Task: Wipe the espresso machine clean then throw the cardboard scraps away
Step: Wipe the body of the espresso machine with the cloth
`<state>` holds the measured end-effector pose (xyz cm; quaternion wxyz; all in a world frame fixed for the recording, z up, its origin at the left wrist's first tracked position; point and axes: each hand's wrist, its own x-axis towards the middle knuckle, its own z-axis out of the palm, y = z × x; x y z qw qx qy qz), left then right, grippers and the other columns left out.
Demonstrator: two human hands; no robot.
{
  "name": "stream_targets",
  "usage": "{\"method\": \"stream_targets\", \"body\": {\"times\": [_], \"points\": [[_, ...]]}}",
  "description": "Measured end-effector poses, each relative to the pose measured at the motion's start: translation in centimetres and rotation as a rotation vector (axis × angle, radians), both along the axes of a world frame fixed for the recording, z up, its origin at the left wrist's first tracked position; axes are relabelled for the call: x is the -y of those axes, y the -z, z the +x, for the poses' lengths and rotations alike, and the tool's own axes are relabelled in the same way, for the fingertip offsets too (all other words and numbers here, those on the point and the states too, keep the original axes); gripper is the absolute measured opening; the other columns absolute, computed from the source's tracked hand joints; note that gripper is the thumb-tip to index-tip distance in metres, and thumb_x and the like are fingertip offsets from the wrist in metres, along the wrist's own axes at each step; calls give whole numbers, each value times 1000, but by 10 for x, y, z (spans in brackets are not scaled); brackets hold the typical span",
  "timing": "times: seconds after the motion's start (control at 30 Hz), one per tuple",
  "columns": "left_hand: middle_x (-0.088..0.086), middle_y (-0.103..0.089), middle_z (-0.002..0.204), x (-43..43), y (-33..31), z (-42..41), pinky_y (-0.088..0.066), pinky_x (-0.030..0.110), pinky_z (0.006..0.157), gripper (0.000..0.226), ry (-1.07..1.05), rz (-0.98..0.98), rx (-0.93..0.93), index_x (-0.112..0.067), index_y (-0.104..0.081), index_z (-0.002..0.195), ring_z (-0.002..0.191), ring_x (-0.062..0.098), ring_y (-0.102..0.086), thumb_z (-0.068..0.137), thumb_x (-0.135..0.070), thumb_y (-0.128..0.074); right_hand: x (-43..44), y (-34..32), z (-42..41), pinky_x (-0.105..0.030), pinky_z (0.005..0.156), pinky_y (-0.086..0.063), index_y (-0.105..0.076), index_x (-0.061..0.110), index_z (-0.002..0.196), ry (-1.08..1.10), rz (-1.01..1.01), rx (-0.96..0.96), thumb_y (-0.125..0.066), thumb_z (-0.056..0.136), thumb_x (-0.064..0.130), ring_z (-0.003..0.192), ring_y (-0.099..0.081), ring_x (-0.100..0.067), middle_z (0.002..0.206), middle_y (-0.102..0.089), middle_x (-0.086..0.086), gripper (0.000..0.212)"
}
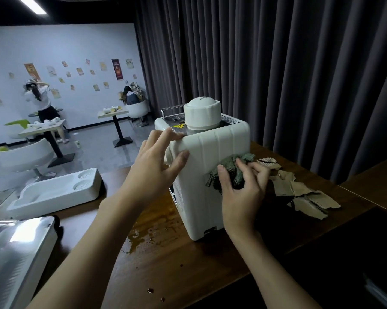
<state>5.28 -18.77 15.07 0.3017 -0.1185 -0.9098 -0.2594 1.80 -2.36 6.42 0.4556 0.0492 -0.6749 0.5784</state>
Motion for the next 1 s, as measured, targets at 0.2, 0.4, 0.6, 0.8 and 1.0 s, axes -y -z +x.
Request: {"method": "stream_targets", "body": {"times": [0.2,0.4,0.6,0.8,1.0], "points": [[-22,-38,119,-1,1,-1,-47,40,91,31,-4,11,-15,-41,-43,120,119,18,-47,93,-54,-49,24,11,20,-10,100,-37,-65,2,122,-33,106,-20,-78,81,15,116,-46,-9,120,-49,-10,46],[-18,-41,121,-2,3,0,-48,39,91,30,-1,38,-43,-35,-47,122,119,19,-49,96,-50,-50,40,36,31,-32,93,-52,-67,7,123,-120,375,-135,-73,87,12,110,-59,-21,121,-54,-8,37],[-20,-41,123,0,4,-2,-44,32,89,38,3,45,-16,-41,-45,122,122,17,-48,90,-61,-45,-5,31,-6,-36,84,-53,-70,3,115,43,112,-70,-74,83,5,101,-59,-23,112,-54,-6,32],[-16,-42,124,-2,4,-2,-49,41,95,35,5,69,-10,-39,-45,118,122,19,-48,90,-59,-46,3,31,-2,-17,93,-47,-68,0,115,39,27,-27,-74,82,2,106,-55,-13,112,-56,-9,34],[-15,-43,123,-3,2,1,-48,35,92,33,14,75,-13,-41,-45,116,121,17,-48,88,-59,-46,48,47,42,-24,97,-48,-69,9,119,-164,292,-75,-71,87,13,109,-58,-13,118,-57,-3,32]]}}
